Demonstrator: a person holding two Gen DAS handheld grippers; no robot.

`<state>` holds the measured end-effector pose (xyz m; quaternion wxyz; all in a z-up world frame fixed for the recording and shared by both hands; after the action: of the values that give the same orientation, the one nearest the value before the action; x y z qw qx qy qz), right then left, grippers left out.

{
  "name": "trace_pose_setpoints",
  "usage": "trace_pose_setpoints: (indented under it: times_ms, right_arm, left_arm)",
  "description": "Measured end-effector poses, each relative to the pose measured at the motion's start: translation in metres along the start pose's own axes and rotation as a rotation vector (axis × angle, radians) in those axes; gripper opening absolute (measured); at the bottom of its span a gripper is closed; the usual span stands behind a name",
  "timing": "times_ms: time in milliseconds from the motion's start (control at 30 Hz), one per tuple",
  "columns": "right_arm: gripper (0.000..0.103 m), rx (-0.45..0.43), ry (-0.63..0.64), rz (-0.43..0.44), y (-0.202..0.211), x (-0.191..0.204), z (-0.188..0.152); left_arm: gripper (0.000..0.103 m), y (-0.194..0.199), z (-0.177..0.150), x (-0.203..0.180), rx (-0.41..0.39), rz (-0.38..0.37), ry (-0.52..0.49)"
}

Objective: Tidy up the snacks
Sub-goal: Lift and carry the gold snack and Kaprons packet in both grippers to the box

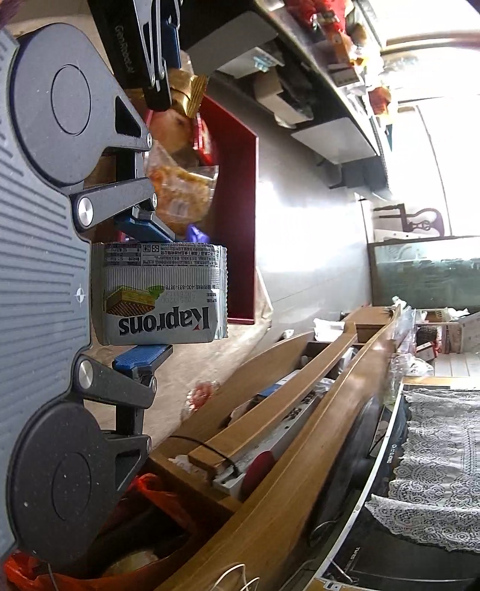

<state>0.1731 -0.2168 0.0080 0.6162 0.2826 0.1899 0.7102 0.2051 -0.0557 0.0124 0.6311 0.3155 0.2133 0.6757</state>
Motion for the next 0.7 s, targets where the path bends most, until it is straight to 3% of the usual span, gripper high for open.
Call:
trace_pose_setpoints:
  times_ms: [700]
  right_arm:
    - [0.065,-0.016,-0.003,0.034,-0.038,0.005,0.036]
  left_arm:
    - [0.039,-0.042,0.042,-0.011,-0.003,0.025,0.033]
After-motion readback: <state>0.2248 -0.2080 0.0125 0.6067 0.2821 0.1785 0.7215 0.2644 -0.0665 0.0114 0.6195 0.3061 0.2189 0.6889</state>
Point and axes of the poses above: each gripper's, at about its wrist camera, not at the fingertips, and y roughly against the way its jaws point, x to its left, z to its top, the point moved 7 cm from there along -y, roughly the way its jaws point, and after that the axes turned 12 degrees about z, right-handed, at the moved point
